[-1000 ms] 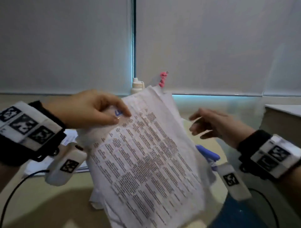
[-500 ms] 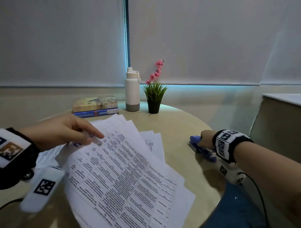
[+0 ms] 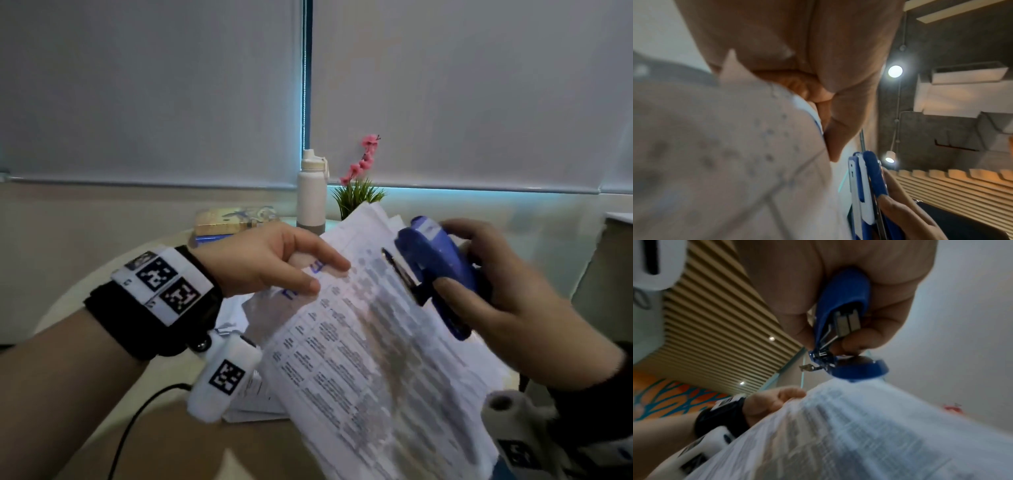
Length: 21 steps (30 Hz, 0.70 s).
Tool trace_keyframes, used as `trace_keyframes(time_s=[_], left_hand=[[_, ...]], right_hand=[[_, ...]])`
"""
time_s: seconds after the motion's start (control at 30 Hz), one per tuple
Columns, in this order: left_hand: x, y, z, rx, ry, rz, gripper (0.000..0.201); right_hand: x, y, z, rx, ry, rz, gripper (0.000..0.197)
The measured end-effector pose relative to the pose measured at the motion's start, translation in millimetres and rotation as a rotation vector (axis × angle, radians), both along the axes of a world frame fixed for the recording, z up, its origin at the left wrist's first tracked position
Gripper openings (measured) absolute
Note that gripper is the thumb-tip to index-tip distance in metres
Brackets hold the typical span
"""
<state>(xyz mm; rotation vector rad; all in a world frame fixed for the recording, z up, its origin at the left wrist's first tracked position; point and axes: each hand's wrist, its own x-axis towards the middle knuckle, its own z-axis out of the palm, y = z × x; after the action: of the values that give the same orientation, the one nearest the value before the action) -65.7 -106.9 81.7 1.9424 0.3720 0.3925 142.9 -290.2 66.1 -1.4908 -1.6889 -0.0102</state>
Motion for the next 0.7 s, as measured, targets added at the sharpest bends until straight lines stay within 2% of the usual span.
trace_keyframes(time_s=[0.1,0.17,0.5,0.7], left_hand=[[14,-13,6,0.036,-0.021,-0.035,0.042],[20,-20,8,0.067,-0.036,-0.037,0.044],[27,-34,11,0.165,-0.014,0.001,0.058],[30,-33,10,0.211,-0.022,0.020,0.047]], right_hand=[[-16,-5,-3,-0.008,-0.240,-0.093,0.055],[-20,-6,-6,0.018,-0.335,-0.145,0.058],[-29,-9,-11,0.031,-0.457,-0.223,0.057],[-31,-5,-13,0.078,-0.554,-0.277,0.059]])
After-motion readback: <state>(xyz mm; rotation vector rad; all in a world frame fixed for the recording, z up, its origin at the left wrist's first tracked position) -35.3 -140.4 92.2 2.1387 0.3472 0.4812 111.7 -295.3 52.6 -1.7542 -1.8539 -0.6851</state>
